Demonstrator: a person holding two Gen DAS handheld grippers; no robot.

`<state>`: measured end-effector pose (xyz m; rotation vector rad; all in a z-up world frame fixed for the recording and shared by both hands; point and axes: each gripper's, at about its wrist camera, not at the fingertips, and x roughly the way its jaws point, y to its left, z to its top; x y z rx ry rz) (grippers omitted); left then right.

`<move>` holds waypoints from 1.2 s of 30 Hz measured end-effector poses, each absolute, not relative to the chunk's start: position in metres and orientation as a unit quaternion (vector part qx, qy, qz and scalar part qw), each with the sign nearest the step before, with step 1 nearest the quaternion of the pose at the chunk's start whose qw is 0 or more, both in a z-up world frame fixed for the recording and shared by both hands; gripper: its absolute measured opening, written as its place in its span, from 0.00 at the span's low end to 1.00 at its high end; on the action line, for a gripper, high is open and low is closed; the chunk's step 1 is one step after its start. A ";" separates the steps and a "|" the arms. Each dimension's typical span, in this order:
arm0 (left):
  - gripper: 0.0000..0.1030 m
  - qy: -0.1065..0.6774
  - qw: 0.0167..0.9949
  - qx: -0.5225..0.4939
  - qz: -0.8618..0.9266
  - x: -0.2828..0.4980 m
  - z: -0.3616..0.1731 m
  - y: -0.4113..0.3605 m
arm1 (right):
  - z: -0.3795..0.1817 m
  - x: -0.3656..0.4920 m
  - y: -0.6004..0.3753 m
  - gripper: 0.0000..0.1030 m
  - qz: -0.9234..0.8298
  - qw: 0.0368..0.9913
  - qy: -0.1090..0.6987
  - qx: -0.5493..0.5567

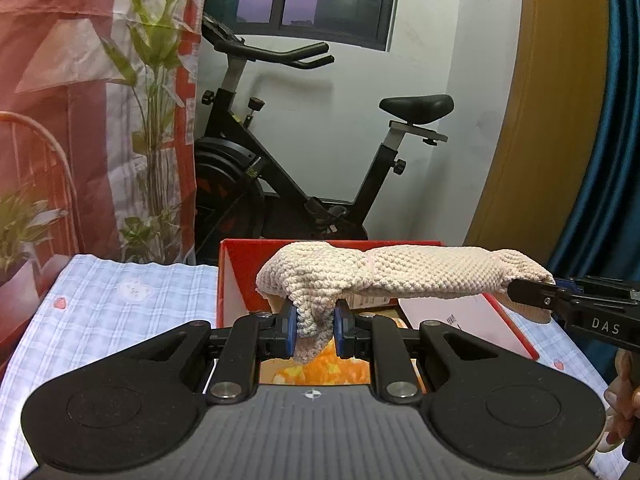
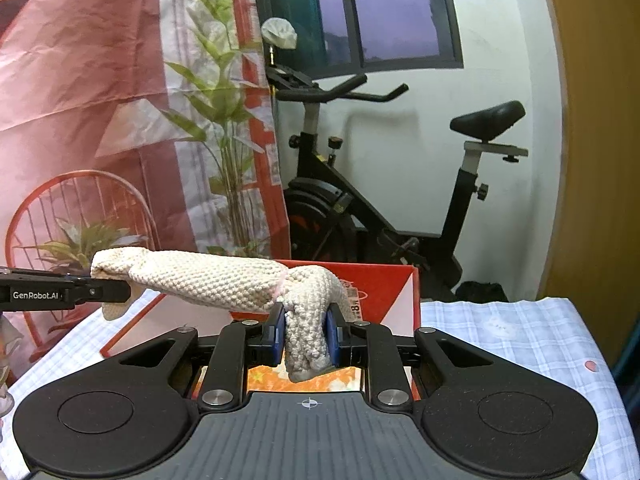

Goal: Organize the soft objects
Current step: 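Lift the cream knitted towel with both grippers and carry it over the red box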

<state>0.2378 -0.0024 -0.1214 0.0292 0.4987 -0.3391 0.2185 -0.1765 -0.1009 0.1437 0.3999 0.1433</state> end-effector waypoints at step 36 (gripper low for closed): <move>0.21 0.368 0.918 -0.009 -0.147 0.365 -0.152 -0.005 | -0.130 0.376 -0.177 0.18 0.040 0.939 0.340 0.041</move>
